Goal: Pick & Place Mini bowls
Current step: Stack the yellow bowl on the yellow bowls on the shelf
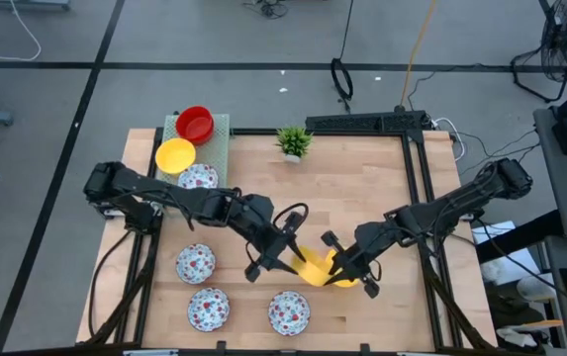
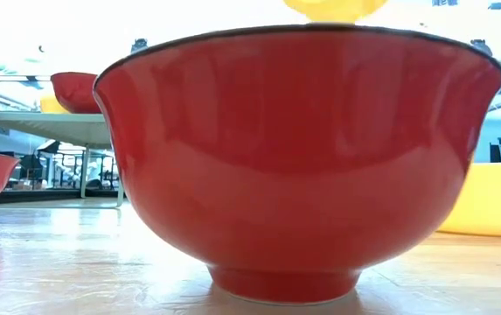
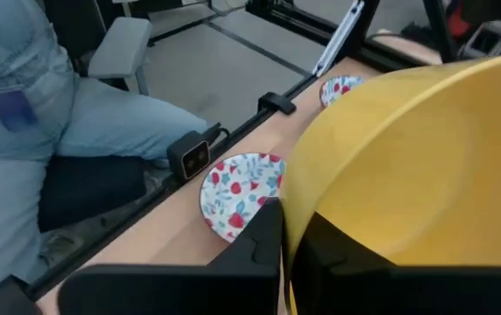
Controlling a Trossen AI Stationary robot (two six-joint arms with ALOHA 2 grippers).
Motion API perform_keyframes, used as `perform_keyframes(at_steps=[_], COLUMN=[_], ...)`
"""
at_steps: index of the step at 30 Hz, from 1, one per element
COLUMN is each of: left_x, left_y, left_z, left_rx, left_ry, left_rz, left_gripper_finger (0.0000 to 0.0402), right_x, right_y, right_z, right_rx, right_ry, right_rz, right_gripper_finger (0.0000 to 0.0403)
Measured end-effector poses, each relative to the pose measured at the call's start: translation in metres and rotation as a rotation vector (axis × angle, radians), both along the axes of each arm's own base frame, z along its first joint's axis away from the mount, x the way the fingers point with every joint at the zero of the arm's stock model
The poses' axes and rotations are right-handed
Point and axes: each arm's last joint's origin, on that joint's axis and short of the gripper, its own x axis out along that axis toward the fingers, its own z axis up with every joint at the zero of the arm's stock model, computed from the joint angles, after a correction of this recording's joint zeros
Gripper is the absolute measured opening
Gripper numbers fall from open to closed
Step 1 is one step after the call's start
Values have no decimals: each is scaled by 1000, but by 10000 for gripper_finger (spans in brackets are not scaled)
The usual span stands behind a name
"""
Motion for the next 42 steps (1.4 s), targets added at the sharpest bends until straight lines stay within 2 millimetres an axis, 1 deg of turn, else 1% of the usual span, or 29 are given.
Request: perform_keyframes(at_steps=[4,7,11,14,16,23,32,34,36,42], left_x=[1,2,3,3,3,-2,-3,-3,-3,-5], left_y=[0,-1,0,3,5,4,3,3,3,2], left_z=[2,6,8,6,3,-1,-1,0,-1,-2], left_rx=[-7,-17,-4,-9,-33,-162,-199,-192,-184,-205], left_ry=[-21,-65,-101,-72,-22,112,142,134,129,154], left_rz=[4,3,4,9,6,-97,-115,-122,-130,-187], left_gripper_finger=[154,154,154,154,154,154,152,141,118,23], right_x=[1,1,6,7,8,11,13,13,13,14], right_y=[1,4,7,7,6,4,3,3,3,2], right_z=[7,7,4,3,3,8,12,12,12,13], right_rx=[-4,16,25,9,6,-1,13,15,12,0], right_ry=[-39,-40,-55,-69,-73,-141,-185,-190,-191,-205], right_rz=[44,110,125,123,120,126,121,120,111,80], right_gripper_finger=[0,0,0,0,0,0,0,0,3,35])
